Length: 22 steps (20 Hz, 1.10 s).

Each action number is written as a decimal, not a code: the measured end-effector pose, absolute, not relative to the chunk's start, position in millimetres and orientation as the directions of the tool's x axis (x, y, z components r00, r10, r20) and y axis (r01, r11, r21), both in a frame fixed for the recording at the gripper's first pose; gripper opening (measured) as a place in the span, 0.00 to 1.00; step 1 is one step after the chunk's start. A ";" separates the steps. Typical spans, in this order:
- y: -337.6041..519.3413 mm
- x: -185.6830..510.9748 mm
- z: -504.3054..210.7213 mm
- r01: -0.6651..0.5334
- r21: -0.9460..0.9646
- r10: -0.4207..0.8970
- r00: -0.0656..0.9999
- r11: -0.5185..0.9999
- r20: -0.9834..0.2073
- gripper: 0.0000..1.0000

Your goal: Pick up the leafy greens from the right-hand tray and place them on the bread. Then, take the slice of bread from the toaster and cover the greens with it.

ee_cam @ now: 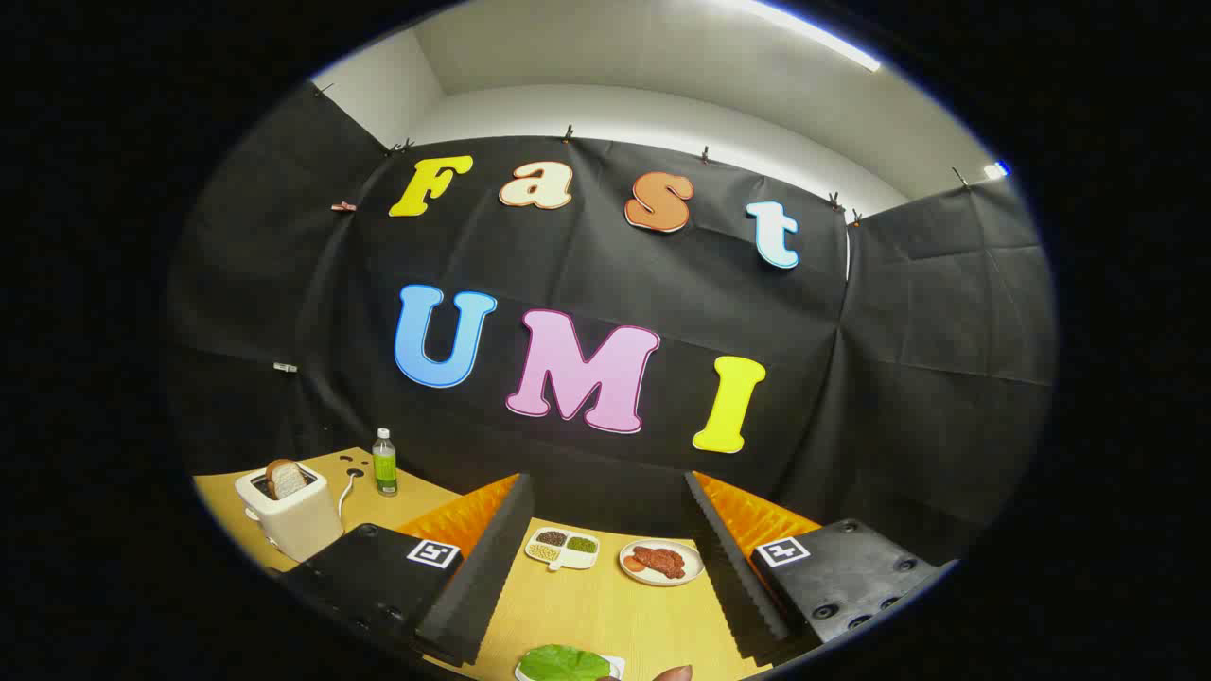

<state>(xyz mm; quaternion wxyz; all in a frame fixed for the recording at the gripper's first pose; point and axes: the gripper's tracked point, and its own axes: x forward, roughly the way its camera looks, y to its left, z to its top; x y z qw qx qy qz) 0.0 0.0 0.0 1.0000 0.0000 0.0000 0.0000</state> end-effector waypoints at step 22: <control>5.3 -7.8 -1.7 -0.021 0.003 0.021 1.000 1.000 -0.014 0.97</control>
